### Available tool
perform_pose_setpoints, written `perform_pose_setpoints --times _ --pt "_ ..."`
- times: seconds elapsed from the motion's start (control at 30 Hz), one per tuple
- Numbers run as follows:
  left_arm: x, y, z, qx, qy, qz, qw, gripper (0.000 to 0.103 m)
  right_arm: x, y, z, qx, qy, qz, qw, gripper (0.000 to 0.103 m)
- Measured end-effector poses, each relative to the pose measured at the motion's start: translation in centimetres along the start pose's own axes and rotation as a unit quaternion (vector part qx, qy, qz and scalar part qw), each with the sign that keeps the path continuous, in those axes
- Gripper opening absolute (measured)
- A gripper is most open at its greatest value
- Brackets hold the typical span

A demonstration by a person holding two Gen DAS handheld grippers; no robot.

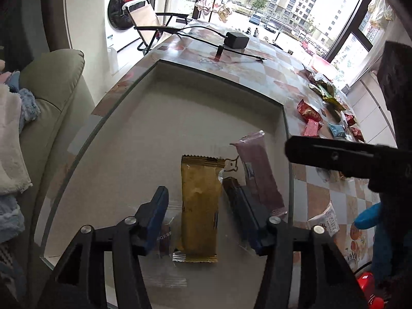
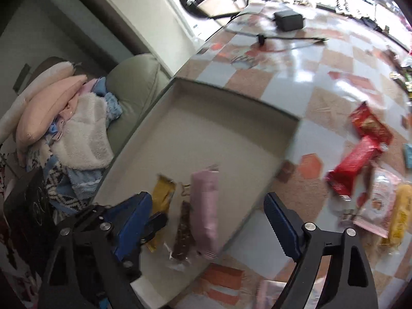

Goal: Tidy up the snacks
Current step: 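Open both tools to drop gold packet and pink bar into tray, then grasp long red bar with left tool and lift it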

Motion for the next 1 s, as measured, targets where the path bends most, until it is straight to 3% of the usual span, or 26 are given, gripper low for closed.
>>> perform_pose_setpoints --times 0.2,0.27,0.4,0.53,0.57,0.6,0.7,0.8,1.0 --pt "1.1 -3.5 1.6 -0.002 -0.015 -0.038 0.9992 0.079 -2.7 -7.7 4.3 -0.046 -0.033 -0.057 0.997 0.09" --pt "1.4 -5.8 2.0 -0.01 -0.015 -0.063 0.9979 0.08 -4.5 -11.4 6.0 -0.065 -0.045 -0.096 0.992 0.09" --pt "2.1 -11.5 1.8 -0.048 0.002 -0.093 0.9945 0.082 -9.3 -19.6 9.4 -0.112 -0.062 -0.19 0.973 0.09" --pt "3.8 -16.6 -0.5 -0.058 0.028 -0.094 0.9934 0.082 -14.3 -25.8 11.4 -0.184 -0.066 -0.227 0.954 0.09" --pt "4.5 -17.8 -1.5 -0.059 0.036 -0.089 0.9936 0.082 -15.5 -26.9 11.7 -0.191 -0.067 -0.236 0.95 0.097" --pt "5.1 -18.8 -2.6 -0.06 0.045 -0.081 0.9939 0.082 -16.1 -27.6 12.4 -0.202 -0.082 -0.233 0.948 0.103" --pt "7.6 -21.2 -6.5 -0.042 0.059 -0.056 0.9958 0.082 -17.5 -28.3 13.3 -0.231 -0.104 -0.216 0.943 0.103" --pt "10.5 -22.0 -10.1 -0.01 0.058 -0.027 0.9979 0.082 -18.0 -27.7 12.8 -0.282 -0.101 -0.153 0.942 0.103" --pt "13.0 -21.3 -15.8 0.027 0.09 0.023 0.9953 0.082 -17.8 -27.3 13.3 -0.278 -0.122 -0.134 0.943 0.103"
Point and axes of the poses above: each gripper's, at about its wrist camera, not at the fingertips, and z roughly against the way its jaws point, y to its left, x to its top, the point moved 8 cm from there along -z, roughly the way its jaws point, and after that the axes turned 2 degrees about z, right-handed, at the moved point
